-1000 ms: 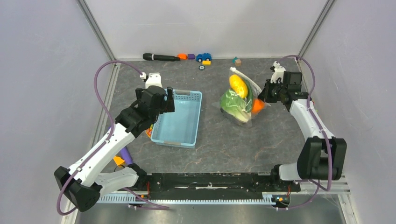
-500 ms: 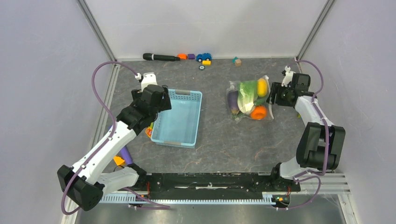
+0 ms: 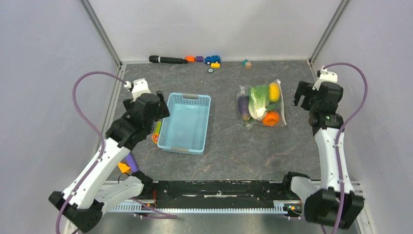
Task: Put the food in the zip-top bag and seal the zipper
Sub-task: Reset both arms
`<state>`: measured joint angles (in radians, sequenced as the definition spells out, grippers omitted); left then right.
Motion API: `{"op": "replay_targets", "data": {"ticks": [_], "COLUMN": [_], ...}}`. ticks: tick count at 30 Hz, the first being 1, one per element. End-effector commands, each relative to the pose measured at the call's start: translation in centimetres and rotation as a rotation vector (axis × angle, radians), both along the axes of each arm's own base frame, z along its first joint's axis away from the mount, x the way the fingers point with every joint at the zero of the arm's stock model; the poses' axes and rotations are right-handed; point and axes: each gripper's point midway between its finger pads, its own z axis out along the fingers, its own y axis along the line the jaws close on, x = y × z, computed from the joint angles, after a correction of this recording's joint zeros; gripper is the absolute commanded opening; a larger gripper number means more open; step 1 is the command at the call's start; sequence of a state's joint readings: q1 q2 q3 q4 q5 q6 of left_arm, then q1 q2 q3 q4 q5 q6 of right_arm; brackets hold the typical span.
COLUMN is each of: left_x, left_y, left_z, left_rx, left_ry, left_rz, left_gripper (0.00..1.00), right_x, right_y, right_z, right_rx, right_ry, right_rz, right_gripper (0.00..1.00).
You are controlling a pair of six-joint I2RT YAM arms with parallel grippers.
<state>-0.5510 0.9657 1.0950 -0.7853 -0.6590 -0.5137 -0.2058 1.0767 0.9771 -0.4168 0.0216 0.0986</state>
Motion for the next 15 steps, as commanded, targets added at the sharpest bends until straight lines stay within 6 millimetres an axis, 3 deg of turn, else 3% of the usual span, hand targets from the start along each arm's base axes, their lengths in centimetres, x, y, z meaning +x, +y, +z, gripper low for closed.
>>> {"op": "replay_targets", "data": {"ticks": [1, 9, 15], "left_x": [-1.8, -3.5, -3.7], "left_y": [2.2, 3.2, 3.0], "left_z": [2.8, 3.1, 2.5], "left_rx": [-0.052, -0.068, -0.093], "left_ry": [-0.081, -0.092, -0.081], "left_rz": [0.088, 0.093, 0.098], "left_gripper": [1.00, 1.00, 1.00], "right_x": [-2.3, -4.7, -4.5], "right_y": [-1.6, -1.5, -0.6], "right_z": [1.2, 1.2, 1.4], "right_rx": [-0.029, -0.050, -0.040], "right_ry": [-0.075, -0.174, -0.188], "right_rz": [-0.138, -0.159, -0.102], "right_gripper": [0.98, 0.98, 0.98]}}
